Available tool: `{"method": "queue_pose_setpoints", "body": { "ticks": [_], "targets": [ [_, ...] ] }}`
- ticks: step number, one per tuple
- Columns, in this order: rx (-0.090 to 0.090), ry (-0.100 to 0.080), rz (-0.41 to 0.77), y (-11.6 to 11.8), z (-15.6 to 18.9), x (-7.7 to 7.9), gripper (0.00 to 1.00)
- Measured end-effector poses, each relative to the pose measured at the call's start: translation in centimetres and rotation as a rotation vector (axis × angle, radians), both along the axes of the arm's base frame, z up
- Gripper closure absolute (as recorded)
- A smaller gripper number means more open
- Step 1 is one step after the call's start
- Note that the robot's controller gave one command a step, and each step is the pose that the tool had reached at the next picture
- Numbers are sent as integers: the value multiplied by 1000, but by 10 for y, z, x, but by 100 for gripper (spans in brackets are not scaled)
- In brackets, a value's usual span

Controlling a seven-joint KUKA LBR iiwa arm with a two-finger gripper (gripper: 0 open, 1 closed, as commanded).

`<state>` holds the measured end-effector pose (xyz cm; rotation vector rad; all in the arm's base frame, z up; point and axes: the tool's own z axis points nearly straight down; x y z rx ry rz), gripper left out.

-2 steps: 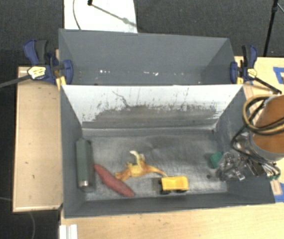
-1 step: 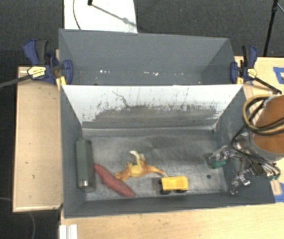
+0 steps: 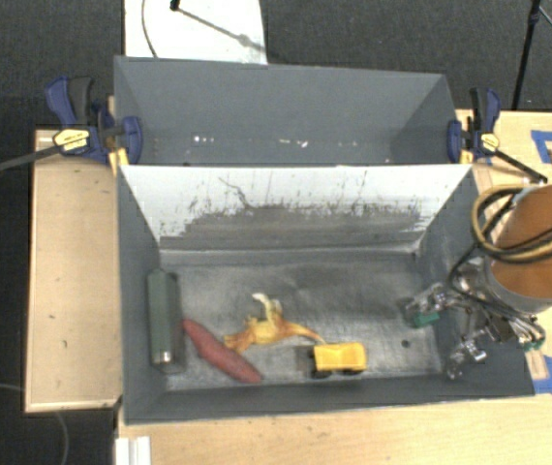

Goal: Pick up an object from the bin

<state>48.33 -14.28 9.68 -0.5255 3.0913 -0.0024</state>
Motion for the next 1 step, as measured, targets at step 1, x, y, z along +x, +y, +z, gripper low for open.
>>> {"method": "queue_pose_setpoints", "body": {
  "ticks": [1],
  "targets": [
    [0, 5, 223, 11, 9, 23, 0]
  ]
}}
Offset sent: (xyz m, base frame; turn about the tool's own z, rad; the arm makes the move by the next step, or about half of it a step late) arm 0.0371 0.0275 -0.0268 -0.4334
